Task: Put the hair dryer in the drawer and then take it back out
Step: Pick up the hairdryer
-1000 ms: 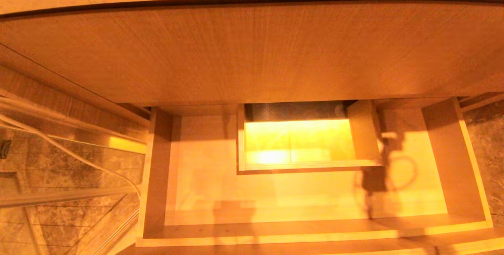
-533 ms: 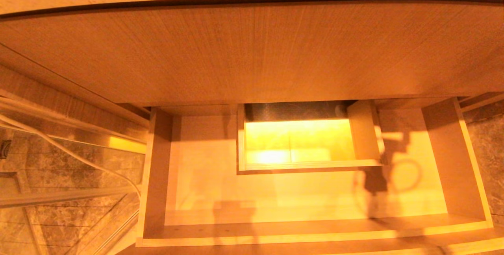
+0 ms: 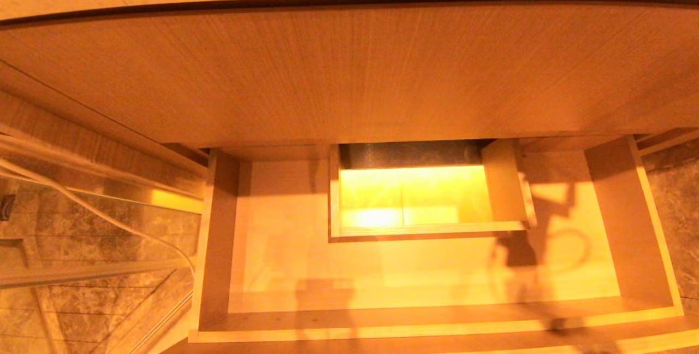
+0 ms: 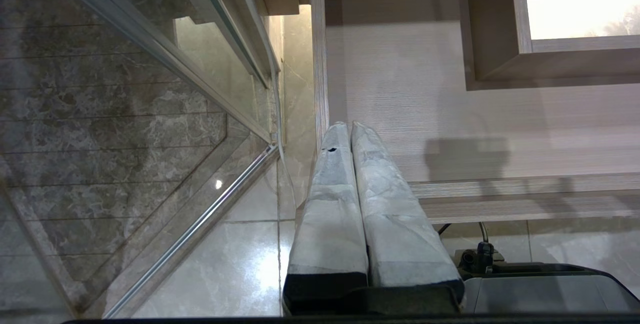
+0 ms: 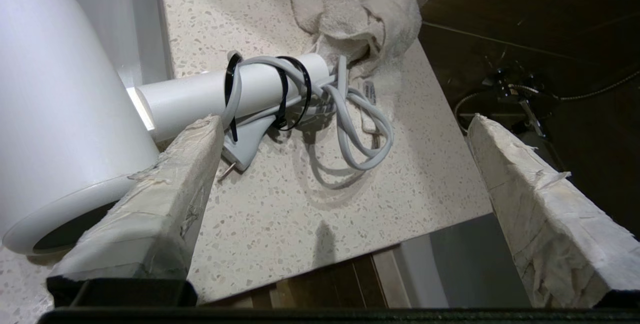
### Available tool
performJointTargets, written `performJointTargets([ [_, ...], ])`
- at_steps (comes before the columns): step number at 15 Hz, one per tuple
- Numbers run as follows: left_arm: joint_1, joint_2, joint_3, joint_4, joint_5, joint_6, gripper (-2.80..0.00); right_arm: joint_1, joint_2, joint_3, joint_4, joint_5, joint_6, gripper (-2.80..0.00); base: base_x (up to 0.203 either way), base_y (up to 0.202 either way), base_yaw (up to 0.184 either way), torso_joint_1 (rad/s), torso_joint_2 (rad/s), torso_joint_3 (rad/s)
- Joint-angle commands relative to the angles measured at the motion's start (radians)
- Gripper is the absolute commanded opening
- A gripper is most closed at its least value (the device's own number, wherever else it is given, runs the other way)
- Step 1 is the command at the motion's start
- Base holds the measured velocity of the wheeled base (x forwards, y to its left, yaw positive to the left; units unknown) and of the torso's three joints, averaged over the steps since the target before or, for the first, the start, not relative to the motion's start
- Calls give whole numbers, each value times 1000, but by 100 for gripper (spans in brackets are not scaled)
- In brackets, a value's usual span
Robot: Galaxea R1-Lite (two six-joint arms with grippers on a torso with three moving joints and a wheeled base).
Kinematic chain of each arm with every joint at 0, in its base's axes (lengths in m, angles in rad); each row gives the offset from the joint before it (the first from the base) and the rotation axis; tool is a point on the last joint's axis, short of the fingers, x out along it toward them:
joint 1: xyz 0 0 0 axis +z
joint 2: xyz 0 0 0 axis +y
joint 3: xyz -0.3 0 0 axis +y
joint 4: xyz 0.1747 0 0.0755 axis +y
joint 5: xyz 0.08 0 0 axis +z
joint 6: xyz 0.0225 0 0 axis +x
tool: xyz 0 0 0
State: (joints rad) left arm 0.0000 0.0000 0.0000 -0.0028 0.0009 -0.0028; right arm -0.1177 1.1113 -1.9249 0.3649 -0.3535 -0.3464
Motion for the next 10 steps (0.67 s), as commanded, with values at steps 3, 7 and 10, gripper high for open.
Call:
performJointTargets([
  [3, 0, 0, 0, 0, 1, 0, -280, -55, -14, -9, 9, 23, 66, 0, 0, 0, 0, 0, 0, 0],
  [7, 0, 0, 0, 0, 1, 0, -280, -103, -14, -3, 42, 175, 130, 0, 0, 0, 0, 0, 0, 0],
  [10, 0, 0, 0, 0, 1, 0, -280, -132, -43, 33, 54, 235, 163, 0, 0, 0, 0, 0, 0, 0],
])
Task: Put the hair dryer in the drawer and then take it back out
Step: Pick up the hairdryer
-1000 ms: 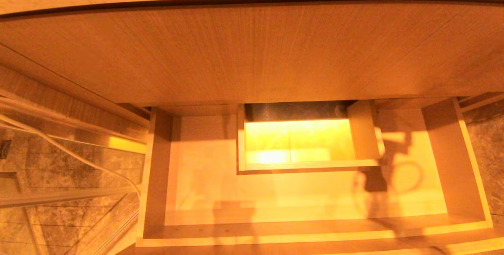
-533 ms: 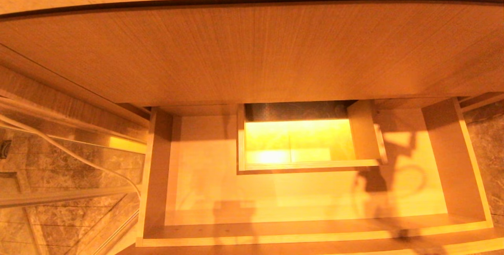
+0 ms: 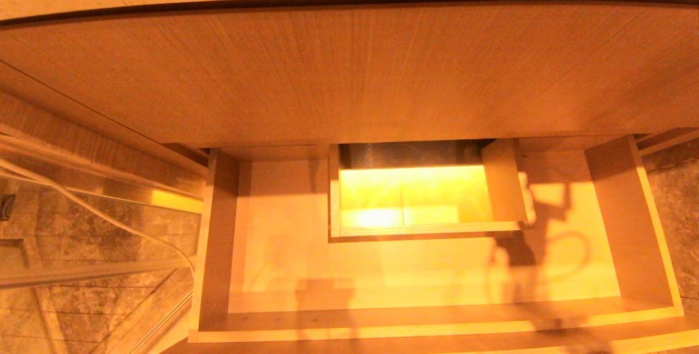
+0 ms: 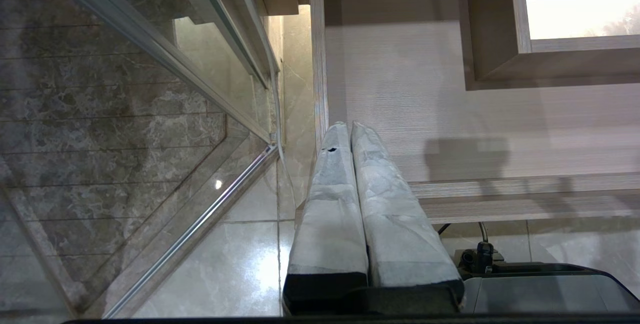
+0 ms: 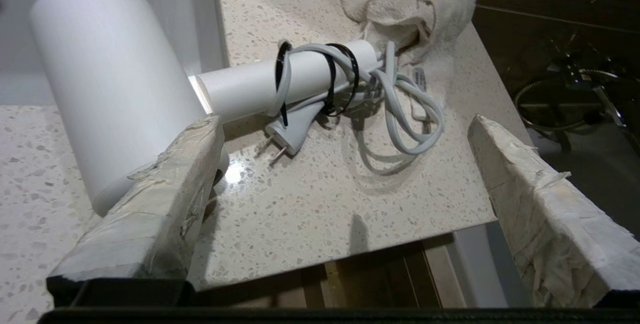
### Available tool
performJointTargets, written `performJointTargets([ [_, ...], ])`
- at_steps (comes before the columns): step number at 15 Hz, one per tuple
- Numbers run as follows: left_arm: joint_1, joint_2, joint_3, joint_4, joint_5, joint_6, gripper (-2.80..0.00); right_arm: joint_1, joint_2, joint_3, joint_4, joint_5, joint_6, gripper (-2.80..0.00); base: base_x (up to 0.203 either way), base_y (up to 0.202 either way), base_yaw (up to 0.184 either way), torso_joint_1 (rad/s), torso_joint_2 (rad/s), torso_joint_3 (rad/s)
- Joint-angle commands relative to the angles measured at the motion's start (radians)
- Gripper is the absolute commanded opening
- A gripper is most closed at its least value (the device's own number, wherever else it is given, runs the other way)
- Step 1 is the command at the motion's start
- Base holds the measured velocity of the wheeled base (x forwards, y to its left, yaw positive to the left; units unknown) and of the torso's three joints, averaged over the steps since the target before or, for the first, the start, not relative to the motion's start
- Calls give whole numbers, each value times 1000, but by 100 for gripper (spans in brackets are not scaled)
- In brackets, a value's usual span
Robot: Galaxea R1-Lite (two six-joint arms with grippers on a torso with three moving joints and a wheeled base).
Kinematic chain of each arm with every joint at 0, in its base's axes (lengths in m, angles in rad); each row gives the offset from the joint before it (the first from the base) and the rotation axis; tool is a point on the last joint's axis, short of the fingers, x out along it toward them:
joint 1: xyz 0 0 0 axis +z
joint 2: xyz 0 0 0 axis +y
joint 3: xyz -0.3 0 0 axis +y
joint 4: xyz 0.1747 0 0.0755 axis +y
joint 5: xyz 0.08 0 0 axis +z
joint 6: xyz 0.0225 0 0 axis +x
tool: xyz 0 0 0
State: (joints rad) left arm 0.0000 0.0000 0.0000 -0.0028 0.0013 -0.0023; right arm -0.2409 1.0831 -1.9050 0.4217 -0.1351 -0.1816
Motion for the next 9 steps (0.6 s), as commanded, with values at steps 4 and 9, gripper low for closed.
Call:
performJointTargets([
  [4, 0, 0, 0, 0, 0, -1, -280, -39, -31, 38, -44, 68, -54, 0, 0, 0, 0, 0, 0, 0],
  [9, 0, 0, 0, 0, 0, -1, -280, -123, -83, 129, -48, 56, -110, 0, 0, 0, 0, 0, 0, 0],
])
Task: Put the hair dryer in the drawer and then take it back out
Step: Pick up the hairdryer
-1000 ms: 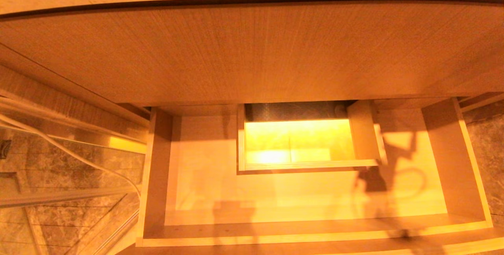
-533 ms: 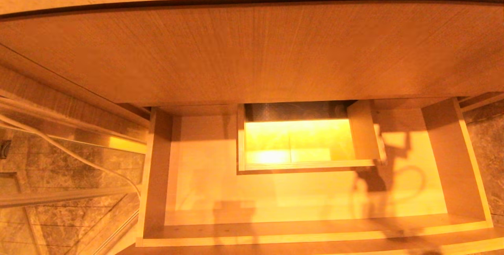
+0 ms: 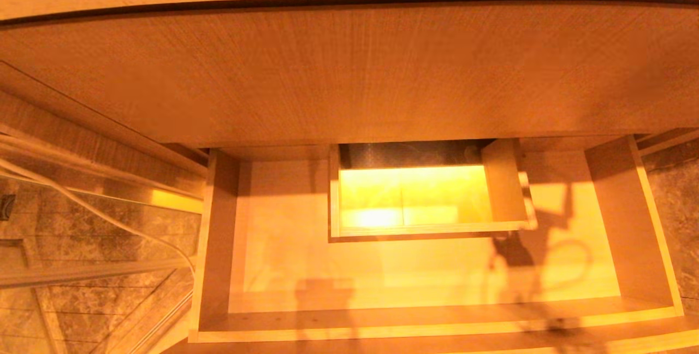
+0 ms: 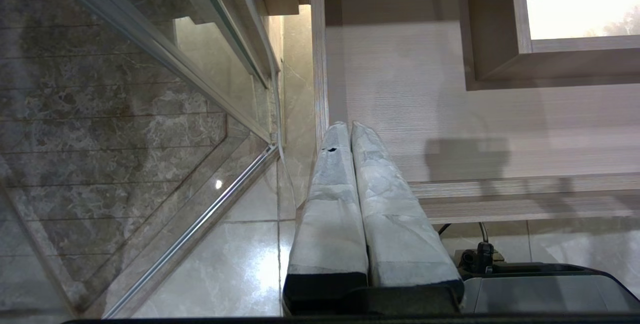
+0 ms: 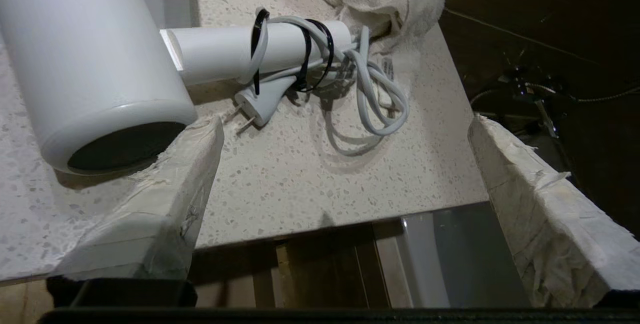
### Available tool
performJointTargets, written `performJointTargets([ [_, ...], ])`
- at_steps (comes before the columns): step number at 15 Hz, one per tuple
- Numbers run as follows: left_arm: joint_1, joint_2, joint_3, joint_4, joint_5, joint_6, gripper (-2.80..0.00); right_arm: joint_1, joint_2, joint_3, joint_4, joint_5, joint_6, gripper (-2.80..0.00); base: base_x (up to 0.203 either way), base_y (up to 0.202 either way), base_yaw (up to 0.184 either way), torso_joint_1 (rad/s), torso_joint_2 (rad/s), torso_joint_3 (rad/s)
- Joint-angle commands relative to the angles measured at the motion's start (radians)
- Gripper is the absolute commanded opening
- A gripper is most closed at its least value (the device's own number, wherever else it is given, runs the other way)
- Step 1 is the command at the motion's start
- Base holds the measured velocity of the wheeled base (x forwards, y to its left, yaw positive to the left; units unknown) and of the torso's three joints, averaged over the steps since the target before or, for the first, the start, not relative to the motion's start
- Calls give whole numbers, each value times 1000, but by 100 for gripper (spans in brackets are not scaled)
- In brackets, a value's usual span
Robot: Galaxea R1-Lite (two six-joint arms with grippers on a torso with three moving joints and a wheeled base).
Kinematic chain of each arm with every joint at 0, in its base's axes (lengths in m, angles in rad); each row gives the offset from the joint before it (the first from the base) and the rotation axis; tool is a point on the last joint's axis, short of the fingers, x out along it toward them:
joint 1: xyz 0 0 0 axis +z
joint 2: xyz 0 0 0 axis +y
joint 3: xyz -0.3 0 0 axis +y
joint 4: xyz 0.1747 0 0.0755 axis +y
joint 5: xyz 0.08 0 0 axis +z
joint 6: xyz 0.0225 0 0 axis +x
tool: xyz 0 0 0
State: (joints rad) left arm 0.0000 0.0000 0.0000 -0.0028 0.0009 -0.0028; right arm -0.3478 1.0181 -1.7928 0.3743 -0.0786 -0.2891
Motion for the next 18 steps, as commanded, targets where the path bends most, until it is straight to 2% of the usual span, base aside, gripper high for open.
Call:
performJointTargets([
  [1, 0, 0, 0, 0, 1, 0, -280, -17, -11, 2, -2, -2, -14, 0, 0, 0, 0, 0, 0, 0],
  [18, 0, 0, 0, 0, 1, 0, -280, -85, 81, 13, -7, -4, -60, 0, 0, 0, 0, 0, 0, 0],
])
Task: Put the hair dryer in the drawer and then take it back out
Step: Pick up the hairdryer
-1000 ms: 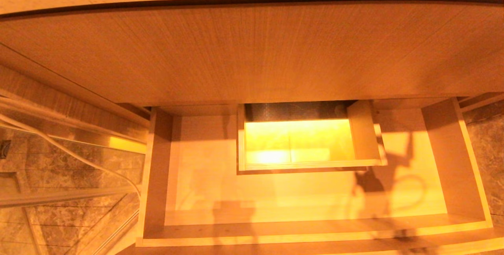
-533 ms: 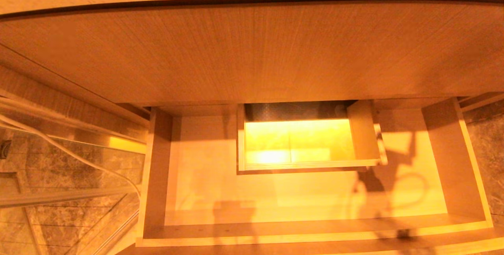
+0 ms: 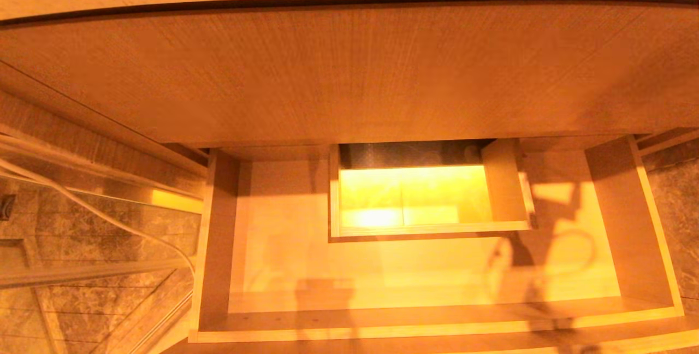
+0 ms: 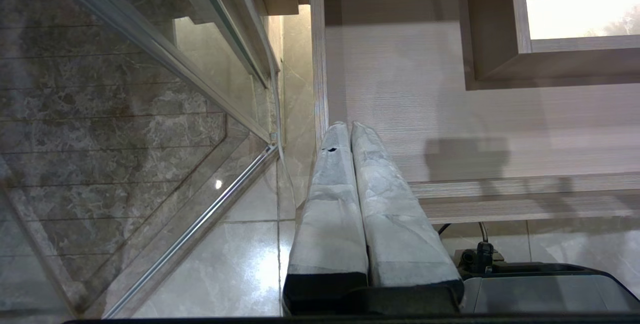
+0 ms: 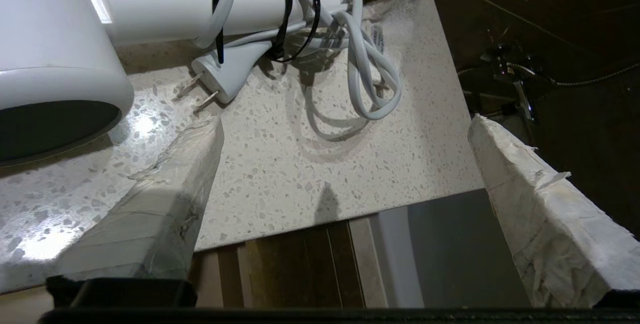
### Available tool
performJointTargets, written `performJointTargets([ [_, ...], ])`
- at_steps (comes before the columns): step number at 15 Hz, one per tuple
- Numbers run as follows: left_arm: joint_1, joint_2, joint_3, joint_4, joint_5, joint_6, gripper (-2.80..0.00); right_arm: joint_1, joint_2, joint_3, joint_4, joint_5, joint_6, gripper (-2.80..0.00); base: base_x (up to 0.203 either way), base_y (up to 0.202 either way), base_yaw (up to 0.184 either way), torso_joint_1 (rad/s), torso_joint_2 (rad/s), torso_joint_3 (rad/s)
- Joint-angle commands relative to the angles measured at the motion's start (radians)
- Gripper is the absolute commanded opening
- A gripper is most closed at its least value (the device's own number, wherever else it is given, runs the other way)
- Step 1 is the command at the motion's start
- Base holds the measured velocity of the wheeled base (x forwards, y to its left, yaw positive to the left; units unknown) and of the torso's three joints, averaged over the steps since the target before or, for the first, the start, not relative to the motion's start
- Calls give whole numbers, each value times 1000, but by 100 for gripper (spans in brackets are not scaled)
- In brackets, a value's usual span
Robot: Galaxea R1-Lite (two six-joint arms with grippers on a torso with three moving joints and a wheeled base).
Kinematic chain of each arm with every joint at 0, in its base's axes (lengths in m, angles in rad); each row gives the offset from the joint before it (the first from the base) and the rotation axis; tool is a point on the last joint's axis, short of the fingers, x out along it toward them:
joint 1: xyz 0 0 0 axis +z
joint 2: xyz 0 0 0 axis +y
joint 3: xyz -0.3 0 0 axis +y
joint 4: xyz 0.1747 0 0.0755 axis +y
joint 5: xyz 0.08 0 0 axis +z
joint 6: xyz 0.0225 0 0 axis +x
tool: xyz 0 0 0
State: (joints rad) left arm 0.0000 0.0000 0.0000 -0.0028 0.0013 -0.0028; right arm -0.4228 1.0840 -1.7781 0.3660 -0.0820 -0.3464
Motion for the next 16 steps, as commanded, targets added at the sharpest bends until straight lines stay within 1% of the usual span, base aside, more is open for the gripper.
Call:
performJointTargets([
  [1, 0, 0, 0, 0, 0, 0, -280, -32, 16, -1, 2, 1, -3, 0, 0, 0, 0, 0, 0, 0],
  [3, 0, 0, 0, 0, 0, 0, -280, -71, 28, -1, 2, 5, -21, 0, 0, 0, 0, 0, 0, 0],
  [5, 0, 0, 0, 0, 0, 0, -280, -73, 24, -3, 1, 14, -74, 0, 0, 0, 0, 0, 0, 0],
  [6, 0, 0, 0, 0, 0, 0, -280, -73, 21, -3, 2, 19, -82, -280, 0, 0, 0, 0, 0, 0],
  [9, 0, 0, 0, 0, 0, 0, -280, -73, 20, -4, -6, 22, -80, -280, 0, 0, 0, 0, 0, 0],
  [13, 0, 0, 0, 0, 0, 0, -280, -73, 22, -5, -51, 20, -82, -280, 0, 0, 0, 0, 0, 0],
  [16, 0, 0, 0, 0, 0, 0, -280, -96, 33, -8, -56, 13, -88, -280, 0, 0, 0, 0, 0, 0],
])
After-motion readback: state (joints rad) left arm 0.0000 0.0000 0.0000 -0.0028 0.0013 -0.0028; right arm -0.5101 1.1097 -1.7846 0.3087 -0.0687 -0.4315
